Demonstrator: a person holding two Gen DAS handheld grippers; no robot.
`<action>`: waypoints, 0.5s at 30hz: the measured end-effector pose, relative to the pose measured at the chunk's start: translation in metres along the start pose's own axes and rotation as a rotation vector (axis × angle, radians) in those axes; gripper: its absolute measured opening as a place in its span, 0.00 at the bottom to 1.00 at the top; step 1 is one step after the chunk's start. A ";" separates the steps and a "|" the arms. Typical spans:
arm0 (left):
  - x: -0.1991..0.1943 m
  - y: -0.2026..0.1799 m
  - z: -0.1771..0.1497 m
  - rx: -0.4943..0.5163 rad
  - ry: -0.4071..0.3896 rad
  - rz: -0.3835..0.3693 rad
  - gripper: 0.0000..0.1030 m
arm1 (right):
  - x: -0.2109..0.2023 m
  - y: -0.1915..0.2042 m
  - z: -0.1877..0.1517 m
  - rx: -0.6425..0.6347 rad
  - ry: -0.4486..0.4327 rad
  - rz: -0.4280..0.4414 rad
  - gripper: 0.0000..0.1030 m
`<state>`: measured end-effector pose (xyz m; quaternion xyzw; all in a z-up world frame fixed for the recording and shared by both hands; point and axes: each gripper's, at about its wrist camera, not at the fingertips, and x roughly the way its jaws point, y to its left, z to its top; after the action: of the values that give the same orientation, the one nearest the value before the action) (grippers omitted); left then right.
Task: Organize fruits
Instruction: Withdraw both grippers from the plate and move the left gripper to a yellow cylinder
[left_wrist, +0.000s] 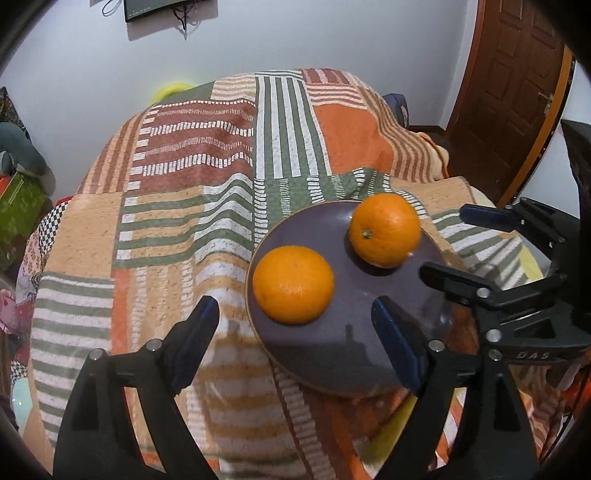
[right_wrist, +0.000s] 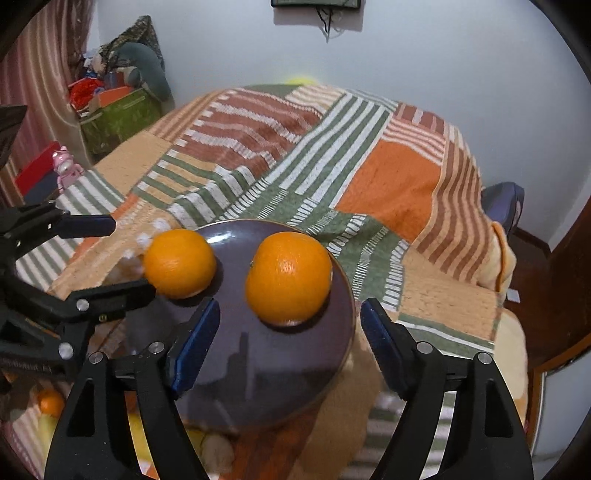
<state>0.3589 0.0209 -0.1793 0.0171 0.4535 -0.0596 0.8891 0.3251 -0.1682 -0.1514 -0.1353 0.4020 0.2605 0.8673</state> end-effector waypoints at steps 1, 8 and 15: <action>-0.006 0.000 -0.004 0.003 0.000 -0.006 0.83 | -0.006 0.000 -0.003 -0.001 -0.006 -0.001 0.78; -0.027 -0.021 -0.035 0.052 0.027 -0.058 0.83 | -0.028 -0.004 -0.030 -0.018 0.008 -0.037 0.80; -0.016 -0.052 -0.065 0.098 0.102 -0.119 0.83 | -0.025 -0.008 -0.060 -0.015 0.083 -0.053 0.80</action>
<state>0.2909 -0.0236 -0.2033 0.0368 0.4950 -0.1335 0.8578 0.2785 -0.2101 -0.1710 -0.1631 0.4321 0.2347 0.8553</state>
